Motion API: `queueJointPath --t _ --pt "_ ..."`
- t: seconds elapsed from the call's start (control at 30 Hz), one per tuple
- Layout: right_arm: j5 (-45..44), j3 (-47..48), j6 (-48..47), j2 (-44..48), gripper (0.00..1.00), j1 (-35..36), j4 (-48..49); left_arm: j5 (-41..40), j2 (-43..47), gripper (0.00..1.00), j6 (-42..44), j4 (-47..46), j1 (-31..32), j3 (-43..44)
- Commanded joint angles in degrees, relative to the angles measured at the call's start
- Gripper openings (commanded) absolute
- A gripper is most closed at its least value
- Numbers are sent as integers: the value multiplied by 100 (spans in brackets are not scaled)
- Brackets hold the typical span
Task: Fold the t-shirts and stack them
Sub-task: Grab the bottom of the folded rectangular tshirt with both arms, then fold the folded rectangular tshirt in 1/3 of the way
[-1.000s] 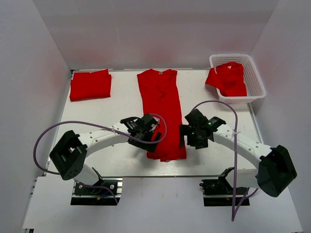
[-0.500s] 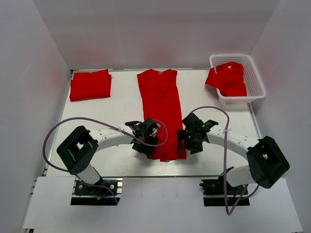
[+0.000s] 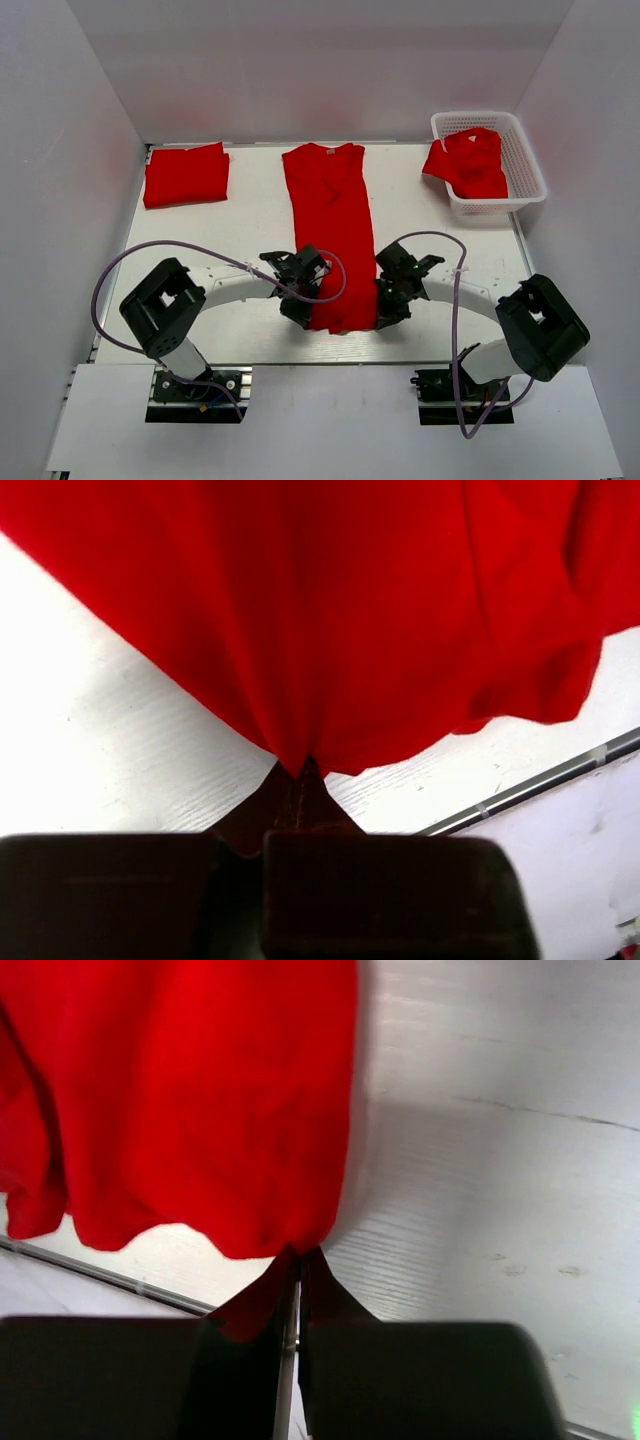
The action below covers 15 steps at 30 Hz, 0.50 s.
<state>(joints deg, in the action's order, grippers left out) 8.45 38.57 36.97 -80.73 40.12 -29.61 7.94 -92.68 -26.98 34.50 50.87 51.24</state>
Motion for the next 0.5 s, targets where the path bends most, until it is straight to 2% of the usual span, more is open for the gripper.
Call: queueJointPath --t 0.0,0.13,0.27,0.4,0.47 --pt "192 -139 55 4 0 13 139 14 92 0 -167 302 54 -141" --pt "262 -209 144 391 0 13 -18 -47 373 0 -333 636 54 -10" --pt "237 -183 258 1276 0 31 -475 40 751 0 -624 1059 54 70" --pt "394 -218 241 1473 0 31 -731 41 945 0 -790 1304 54 17" --pt "430 -165 205 1368 0 31 -722 -29 945 0 -791 1418 2 323"
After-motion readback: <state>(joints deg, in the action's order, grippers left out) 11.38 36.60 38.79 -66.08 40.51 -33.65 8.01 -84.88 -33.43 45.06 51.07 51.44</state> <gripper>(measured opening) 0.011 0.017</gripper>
